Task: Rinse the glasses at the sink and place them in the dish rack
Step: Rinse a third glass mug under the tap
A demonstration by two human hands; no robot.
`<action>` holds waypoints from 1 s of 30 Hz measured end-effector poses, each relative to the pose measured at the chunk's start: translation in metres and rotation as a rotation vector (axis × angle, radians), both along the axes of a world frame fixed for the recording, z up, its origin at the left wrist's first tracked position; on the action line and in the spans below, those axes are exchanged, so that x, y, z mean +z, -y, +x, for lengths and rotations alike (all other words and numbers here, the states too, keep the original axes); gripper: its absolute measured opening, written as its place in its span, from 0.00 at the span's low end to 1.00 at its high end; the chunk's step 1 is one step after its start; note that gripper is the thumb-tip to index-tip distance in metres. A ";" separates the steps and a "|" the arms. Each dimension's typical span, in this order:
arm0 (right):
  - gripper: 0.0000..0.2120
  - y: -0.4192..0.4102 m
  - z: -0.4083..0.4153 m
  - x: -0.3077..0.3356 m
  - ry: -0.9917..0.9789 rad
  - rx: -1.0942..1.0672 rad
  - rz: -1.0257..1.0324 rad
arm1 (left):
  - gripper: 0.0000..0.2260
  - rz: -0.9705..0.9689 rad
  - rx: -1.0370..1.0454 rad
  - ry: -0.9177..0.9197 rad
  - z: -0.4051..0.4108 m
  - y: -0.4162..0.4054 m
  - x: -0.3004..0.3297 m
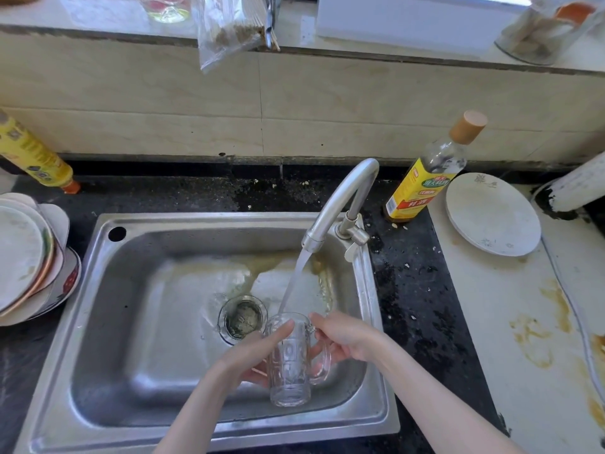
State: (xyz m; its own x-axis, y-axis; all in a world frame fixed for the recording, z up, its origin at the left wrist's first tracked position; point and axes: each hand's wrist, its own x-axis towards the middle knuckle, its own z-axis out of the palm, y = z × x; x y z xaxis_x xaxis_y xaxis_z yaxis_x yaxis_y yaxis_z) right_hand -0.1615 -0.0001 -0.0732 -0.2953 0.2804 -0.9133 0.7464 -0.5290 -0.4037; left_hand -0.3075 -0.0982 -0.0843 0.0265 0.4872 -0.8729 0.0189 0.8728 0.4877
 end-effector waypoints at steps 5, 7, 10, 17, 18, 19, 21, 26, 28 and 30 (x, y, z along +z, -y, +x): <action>0.15 0.005 0.002 -0.008 -0.099 -0.003 0.105 | 0.34 0.254 0.189 -0.055 -0.001 0.006 -0.001; 0.10 0.005 0.001 -0.006 -0.182 -0.074 0.127 | 0.31 0.393 0.240 -0.106 -0.002 0.003 0.000; 0.10 0.003 -0.004 0.001 -0.257 -0.187 0.168 | 0.32 0.531 0.266 -0.136 -0.005 -0.006 0.003; 0.10 -0.003 -0.008 0.005 -0.407 -0.275 0.230 | 0.31 0.698 0.287 -0.142 -0.012 -0.015 0.003; 0.11 -0.002 -0.009 0.005 -0.426 -0.279 0.228 | 0.31 0.703 0.293 -0.135 -0.012 -0.015 0.003; 0.12 -0.002 -0.009 0.004 -0.441 -0.285 0.230 | 0.31 0.708 0.297 -0.128 -0.011 -0.015 0.004; 0.13 -0.001 -0.006 0.000 -0.448 -0.278 0.250 | 0.32 0.724 0.299 -0.125 -0.009 -0.015 0.004; 0.20 0.000 -0.002 0.003 -0.449 -0.256 0.291 | 0.32 0.761 0.281 -0.140 -0.008 -0.014 0.001; 0.20 0.001 -0.002 0.005 -0.418 -0.251 0.309 | 0.33 0.779 0.271 -0.153 -0.008 -0.013 -0.001; 0.18 0.001 -0.002 0.002 -0.389 -0.235 0.318 | 0.34 0.800 0.249 -0.179 -0.008 -0.013 -0.003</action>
State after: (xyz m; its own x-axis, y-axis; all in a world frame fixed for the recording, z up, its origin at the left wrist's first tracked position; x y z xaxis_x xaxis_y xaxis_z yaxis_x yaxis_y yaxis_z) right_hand -0.1635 -0.0008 -0.0710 -0.4903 0.6236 -0.6089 0.3865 -0.4706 -0.7932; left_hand -0.3155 -0.0849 -0.0871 -0.2685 0.9316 -0.2452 0.0075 0.2565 0.9665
